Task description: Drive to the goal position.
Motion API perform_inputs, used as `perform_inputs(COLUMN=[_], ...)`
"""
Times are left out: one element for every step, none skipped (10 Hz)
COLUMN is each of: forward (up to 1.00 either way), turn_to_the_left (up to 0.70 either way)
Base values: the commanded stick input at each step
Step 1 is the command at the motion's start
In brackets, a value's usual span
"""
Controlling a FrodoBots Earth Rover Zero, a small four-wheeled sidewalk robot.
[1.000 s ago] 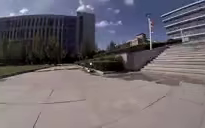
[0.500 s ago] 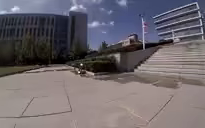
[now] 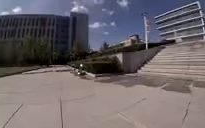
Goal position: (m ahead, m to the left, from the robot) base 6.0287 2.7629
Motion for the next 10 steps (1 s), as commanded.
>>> perform_inputs(forward=[0.70, 0.70, 0.70, 0.70, 0.70, 0.70, 0.70, 0.70, 0.70, 0.70], turn_to_the_left=[0.06, 0.11, 0.24, 0.35, 0.35, 0.35, 0.35, 0.35, 0.33, 0.06])
